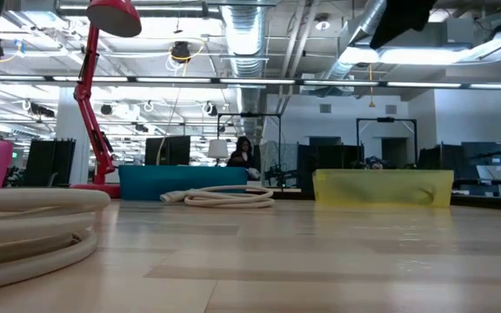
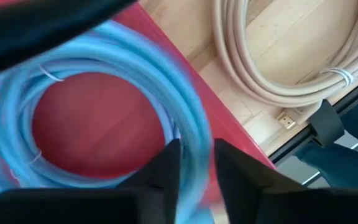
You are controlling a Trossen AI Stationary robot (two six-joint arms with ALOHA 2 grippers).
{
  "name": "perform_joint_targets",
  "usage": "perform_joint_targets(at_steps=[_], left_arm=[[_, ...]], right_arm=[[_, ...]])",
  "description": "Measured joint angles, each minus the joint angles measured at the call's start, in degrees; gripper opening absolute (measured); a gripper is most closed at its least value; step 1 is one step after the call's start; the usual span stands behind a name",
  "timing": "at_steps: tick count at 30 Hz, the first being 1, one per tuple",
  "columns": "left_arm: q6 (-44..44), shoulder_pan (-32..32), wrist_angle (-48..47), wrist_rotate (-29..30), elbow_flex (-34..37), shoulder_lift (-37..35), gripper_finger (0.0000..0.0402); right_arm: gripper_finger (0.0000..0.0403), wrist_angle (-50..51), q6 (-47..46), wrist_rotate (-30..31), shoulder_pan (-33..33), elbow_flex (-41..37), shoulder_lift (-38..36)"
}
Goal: Pick & Place USB Port
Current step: Put the blue display cable into the red bin, then put the brown display cable into the blue bin
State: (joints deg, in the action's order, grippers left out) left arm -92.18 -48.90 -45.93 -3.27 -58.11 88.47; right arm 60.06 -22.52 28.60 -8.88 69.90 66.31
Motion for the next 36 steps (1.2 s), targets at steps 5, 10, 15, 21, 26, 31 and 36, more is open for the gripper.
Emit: perform_joint_targets(at_steps=[5, 10, 15, 21, 26, 31, 36], left_arm=[[0.0, 0.0, -0.1, -0.7, 0.0, 0.0, 0.0152], [0.7, 0.0, -0.1, -3.5, 0.0, 0.0, 0.0164], [1.8, 0.0, -0.1, -7.3, 0.1, -1.0, 0.014], [3.5, 0.0, -0.1, -7.7, 0.1, -6.5, 0.0082], [3.4, 0.2, -0.1, -5.7, 0.1, -14.0, 0.0016], [4.1, 1.2, -0.1, 6.2, 0.1, -20.6, 0.0004], [12.0, 3.6, -0.1, 18.9, 0.1, -23.5, 0.0004]], right_arm=[[0.0, 0.5, 0.0, 0.0, 0.0, 0.0, 0.1], [0.0, 0.7, 0.0, 0.0, 0.0, 0.0, -0.8], [0.0, 1.0, 0.0, 0.0, 0.0, -0.1, -1.5], [0.0, 1.2, 0.1, 0.0, 0.0, 0.0, -2.2], [0.0, 1.2, 0.3, 0.0, 0.0, 0.0, -2.7], [0.0, 1.2, 0.4, 0.0, 0.0, 0.0, -2.6], [0.0, 1.2, 0.4, 0.0, 0.0, 0.0, -2.6]])
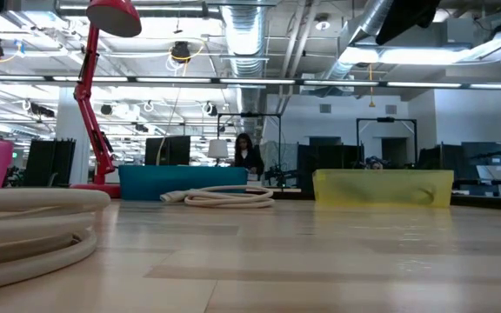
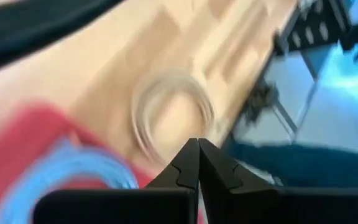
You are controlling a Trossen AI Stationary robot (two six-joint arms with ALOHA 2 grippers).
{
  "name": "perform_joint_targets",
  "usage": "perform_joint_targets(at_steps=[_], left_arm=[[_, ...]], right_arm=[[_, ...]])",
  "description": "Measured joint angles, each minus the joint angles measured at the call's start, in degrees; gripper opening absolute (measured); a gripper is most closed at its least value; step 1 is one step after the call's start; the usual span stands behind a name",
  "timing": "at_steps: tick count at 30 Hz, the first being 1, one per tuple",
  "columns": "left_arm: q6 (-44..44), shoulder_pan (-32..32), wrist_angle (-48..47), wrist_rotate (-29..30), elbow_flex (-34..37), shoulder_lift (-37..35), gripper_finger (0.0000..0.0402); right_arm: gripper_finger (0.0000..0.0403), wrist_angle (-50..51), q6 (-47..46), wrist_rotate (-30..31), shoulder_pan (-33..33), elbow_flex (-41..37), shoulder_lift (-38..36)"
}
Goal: Pick & Place USB Port
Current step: Put the brown display cable into the blue bin
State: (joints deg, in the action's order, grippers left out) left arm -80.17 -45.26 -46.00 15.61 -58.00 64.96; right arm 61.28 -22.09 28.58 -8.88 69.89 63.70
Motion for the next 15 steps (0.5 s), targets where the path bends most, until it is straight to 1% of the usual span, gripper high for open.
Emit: perform_joint_targets(at_steps=[2, 5, 10, 15], left_arm=[[4.4, 2.4, 0.0, 2.7, 0.0, 0.0, 0.0004], [11.9, 7.6, 0.1, 2.6, 0.0, 1.2, 0.0004], [24.1, 18.2, 1.9, -3.3, 0.0, 3.9, 0.0003], [36.8, 27.6, 9.0, -6.7, 0.0, 6.1, 0.0003]], right_arm=[[0.0, 0.0, 0.0, 0.0, 0.0, 0.0, 0.0], [0.0, 0.0, 0.1, 0.0, 0.0, 0.0, 0.0], [0.0, 0.0, 0.1, 0.0, 0.0, 0.0, 0.0], [0.0, 0.0, 0.1, 0.0, 0.0, 0.0, 0.0]])
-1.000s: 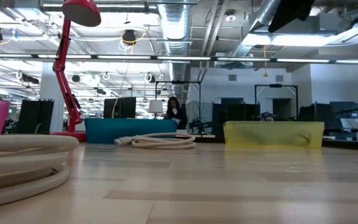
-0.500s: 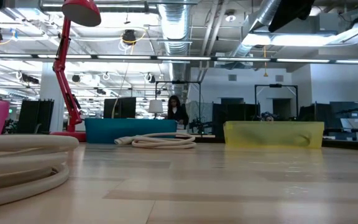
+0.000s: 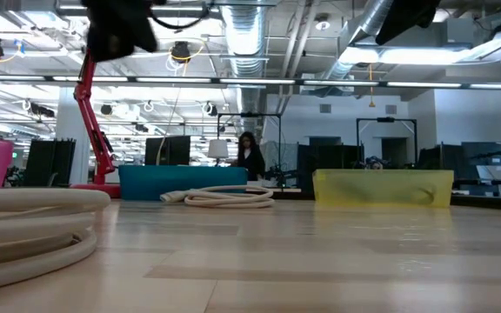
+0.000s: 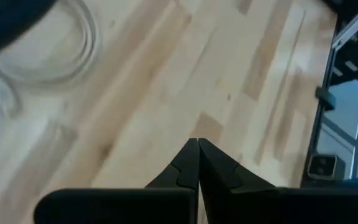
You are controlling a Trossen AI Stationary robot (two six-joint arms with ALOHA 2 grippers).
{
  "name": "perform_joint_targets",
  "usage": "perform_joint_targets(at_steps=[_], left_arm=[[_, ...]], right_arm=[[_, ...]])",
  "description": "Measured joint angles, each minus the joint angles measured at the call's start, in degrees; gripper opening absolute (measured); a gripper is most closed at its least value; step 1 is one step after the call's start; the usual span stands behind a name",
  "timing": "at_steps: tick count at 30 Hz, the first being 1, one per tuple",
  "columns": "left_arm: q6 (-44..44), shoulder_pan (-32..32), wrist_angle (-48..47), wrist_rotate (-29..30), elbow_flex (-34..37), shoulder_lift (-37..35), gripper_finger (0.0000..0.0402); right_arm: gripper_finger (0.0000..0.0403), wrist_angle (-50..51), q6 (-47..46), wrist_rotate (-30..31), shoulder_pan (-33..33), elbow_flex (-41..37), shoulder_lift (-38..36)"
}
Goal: Pick & Place USB Port
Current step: Put the brown display cable into the blue bin
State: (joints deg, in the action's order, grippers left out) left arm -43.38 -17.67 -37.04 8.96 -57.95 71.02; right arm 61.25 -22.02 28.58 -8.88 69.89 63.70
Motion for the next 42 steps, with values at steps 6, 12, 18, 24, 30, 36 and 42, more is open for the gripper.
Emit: perform_joint_targets(at_steps=[6, 12, 18, 24, 30, 36, 42], left_arm=[[10.0, 7.7, 4.4, -3.2, 0.0, 3.0, 0.0003], [15.4, 11.2, 6.0, -3.9, 0.0, 8.5, 0.0003], [21.6, 13.2, 15.3, -4.5, 0.0, 14.7, 0.0005], [25.3, 15.5, 20.6, -4.4, 0.0, 16.1, 0.0018], [29.2, 17.4, 21.0, -4.3, 0.0, 16.1, 0.004], [33.6, 18.7, 22.5, -4.3, -0.1, 17.1, 0.0073], [31.3, 19.1, 23.4, -4.3, -0.1, 19.6, 0.0103]], right_arm=[[0.0, 0.0, 0.0, 0.0, 0.0, 0.0, 0.0], [0.0, 0.0, -0.1, 0.0, 0.0, 0.0, 0.0], [0.0, 0.0, -0.1, 0.0, 0.0, 0.0, 0.0], [0.0, 0.0, -0.1, 0.0, 0.0, 0.0, 0.0], [0.0, 0.0, -0.1, 0.0, 0.0, 0.0, 0.0], [0.0, 0.2, 0.0, 0.0, 0.0, 0.0, 0.0], [0.0, 0.5, -0.1, -0.2, 0.0, 0.0, 0.0]])
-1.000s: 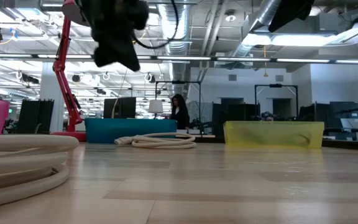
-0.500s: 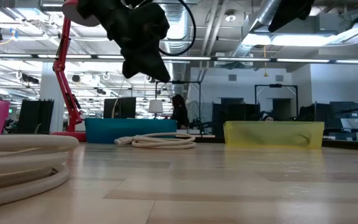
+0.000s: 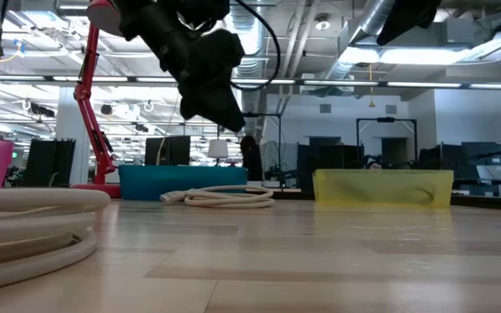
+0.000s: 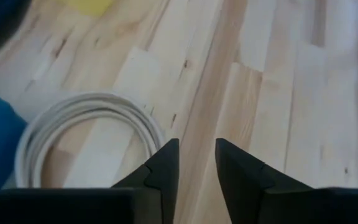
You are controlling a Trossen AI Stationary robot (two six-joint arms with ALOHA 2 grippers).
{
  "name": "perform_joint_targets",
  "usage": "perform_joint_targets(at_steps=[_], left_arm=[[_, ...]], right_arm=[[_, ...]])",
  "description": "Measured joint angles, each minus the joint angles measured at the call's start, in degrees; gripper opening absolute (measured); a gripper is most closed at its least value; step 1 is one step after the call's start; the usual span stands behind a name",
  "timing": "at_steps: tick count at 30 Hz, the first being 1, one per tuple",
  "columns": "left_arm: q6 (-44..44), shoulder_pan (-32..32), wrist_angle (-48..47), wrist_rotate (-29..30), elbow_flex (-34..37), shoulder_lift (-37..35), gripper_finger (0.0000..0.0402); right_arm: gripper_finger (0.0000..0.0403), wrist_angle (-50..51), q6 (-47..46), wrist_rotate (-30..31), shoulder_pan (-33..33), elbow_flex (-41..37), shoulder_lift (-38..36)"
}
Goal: Pick & Place USB Port
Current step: Put the brown display cable into the blue bin
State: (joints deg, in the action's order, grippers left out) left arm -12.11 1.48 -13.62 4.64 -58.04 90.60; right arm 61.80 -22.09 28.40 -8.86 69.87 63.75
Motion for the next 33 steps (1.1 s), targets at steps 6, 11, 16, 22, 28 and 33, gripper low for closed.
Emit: perform_joint_targets(at_steps=[6, 11, 16, 22, 28, 33], left_arm=[[-0.1, 0.0, 1.2, 0.0, 0.0, 4.9, 0.0126], [-0.1, 0.0, 1.7, 0.0, 0.0, 9.5, 0.0154], [-0.2, 0.4, 2.1, 2.0, 0.0, 12.8, 0.0186], [-0.2, 2.3, 2.7, 3.3, 0.0, 14.1, 0.0216], [-0.8, 4.1, 3.6, 2.3, 0.0, 14.5, 0.023], [-2.1, 5.0, 4.1, -1.9, 0.0, 14.5, 0.0231]], right_arm=[[0.0, 0.9, 0.0, 0.0, 0.0, 0.0, 0.0], [0.0, 1.1, 0.0, 0.0, 0.0, 0.0, 0.0], [0.0, 1.3, 0.0, 0.0, 0.0, 0.0, 0.0], [0.0, 1.2, 0.0, 0.0, 0.0, 0.0, 0.0], [0.0, 1.2, 0.0, 0.1, 0.0, 0.0, 0.0], [0.0, 1.3, 0.0, 0.0, 0.0, 0.0, 0.0]])
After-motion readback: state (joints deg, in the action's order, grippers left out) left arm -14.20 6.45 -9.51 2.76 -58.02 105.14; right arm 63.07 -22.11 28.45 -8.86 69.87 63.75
